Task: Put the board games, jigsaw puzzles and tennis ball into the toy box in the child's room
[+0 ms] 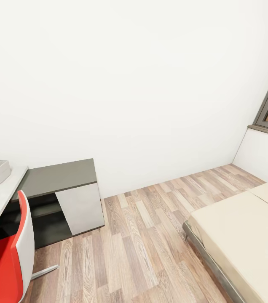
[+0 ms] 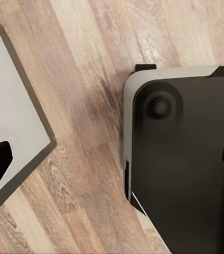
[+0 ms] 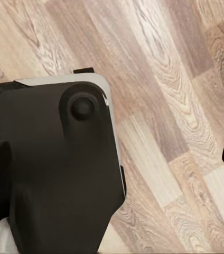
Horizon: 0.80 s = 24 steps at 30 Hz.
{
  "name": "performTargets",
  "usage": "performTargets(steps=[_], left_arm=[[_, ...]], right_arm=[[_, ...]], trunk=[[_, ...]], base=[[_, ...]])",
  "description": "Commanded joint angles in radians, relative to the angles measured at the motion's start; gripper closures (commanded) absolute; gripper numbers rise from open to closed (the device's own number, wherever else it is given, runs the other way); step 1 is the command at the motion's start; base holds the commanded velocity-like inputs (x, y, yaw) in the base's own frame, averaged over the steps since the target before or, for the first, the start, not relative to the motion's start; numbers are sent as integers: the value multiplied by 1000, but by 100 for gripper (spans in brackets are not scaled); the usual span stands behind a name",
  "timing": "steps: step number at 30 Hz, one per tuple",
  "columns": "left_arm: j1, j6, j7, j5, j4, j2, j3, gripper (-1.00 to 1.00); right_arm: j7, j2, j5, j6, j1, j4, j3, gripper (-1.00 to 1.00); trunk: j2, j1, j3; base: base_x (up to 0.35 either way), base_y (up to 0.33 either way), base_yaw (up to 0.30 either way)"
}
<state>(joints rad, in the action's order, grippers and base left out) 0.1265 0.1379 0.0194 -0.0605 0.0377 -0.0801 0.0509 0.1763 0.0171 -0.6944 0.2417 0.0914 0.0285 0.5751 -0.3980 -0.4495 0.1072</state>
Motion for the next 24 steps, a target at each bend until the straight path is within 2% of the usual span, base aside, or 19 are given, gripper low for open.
performTargets(steps=[1,8,24], left_arm=[[1,4,2,-6,-1,0,6,-100],[1,4,2,-3,0,2,8,-100],[1,3,2,-5,1,3,7,-100]], right_arm=[[14,0,-8,2,1,0,8,-100],[57,0,-5,6,1,1,9,-100],[64,3,-5,10,1,1,10,-100]], trunk=[[-2,-1,2],[-2,-1,2],[-2,-1,2]], base=[[0,0,0],[0,0,0],[0,0,0]])
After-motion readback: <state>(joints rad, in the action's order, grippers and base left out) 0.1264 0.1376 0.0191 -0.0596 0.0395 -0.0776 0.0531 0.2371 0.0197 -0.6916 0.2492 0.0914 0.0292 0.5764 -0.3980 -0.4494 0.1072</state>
